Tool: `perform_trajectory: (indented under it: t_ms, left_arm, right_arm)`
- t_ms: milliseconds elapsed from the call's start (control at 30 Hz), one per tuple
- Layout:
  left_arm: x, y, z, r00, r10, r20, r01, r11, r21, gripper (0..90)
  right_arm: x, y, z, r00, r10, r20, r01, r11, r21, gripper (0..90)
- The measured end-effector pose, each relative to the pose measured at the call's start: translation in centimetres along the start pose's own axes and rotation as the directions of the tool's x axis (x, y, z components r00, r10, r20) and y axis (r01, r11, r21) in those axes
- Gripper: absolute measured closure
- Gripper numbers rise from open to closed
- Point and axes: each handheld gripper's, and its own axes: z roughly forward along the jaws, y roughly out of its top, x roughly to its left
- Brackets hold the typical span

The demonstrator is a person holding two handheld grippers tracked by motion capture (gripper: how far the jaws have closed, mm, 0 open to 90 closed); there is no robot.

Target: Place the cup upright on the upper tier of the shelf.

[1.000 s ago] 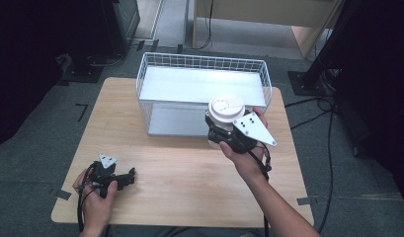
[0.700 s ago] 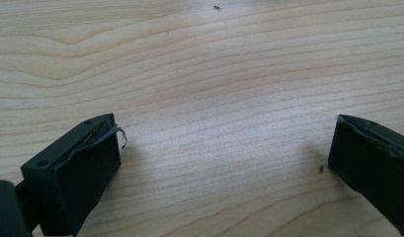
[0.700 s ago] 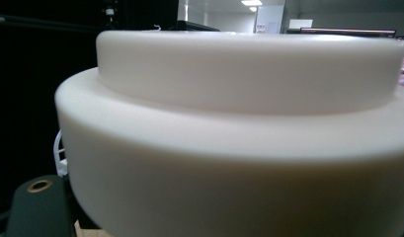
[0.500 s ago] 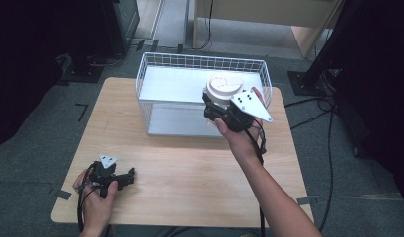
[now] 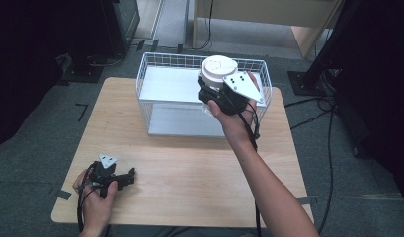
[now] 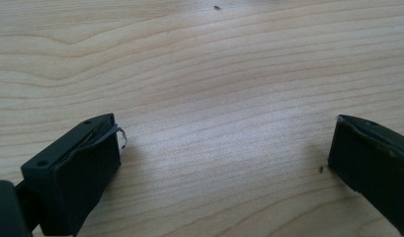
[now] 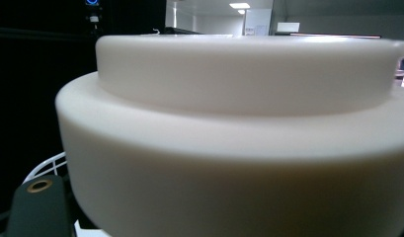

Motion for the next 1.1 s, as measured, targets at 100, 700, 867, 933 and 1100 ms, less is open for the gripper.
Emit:
perform_trajectory:
  t_ms: [100, 700, 867, 933, 1100]
  left_arm:
    - [0.0, 0.0, 0.0, 1.0000, 0.000, 0.001, 0.000, 1.0000, 0.001, 0.0]
    - [0.0, 0.0, 0.0, 1.0000, -0.001, 0.000, 0.001, 1.0000, 0.000, 0.0]
    - [0.0, 0.0, 0.0, 1.0000, -0.001, 0.001, 0.001, 1.0000, 0.000, 0.0]
    - [0.0, 0.0, 0.0, 1.0000, 0.001, 0.001, -0.001, 1.0000, 0.001, 0.0]
    - [0.0, 0.0, 0.0, 1.0000, -0.001, 0.000, 0.001, 1.0000, -0.001, 0.0]
  right_arm:
    - [-0.1, 0.3, 0.7, 0.9999, -0.010, 0.010, 0.010, 1.000, 0.002, 15.5]
    - [-1.1, -0.2, 6.2, 0.9967, -0.003, 0.082, 0.000, 0.999, 0.038, 15.5]
    - [-1.6, -0.2, 6.8, 0.9961, -0.005, 0.088, 0.003, 0.999, 0.034, 15.5]
    - [-1.9, -0.3, 7.1, 0.9961, -0.005, 0.088, 0.002, 1.000, 0.030, 15.5]
    - [-2.3, -0.5, 7.9, 0.9948, -0.036, 0.095, 0.036, 0.999, 0.006, 15.5]
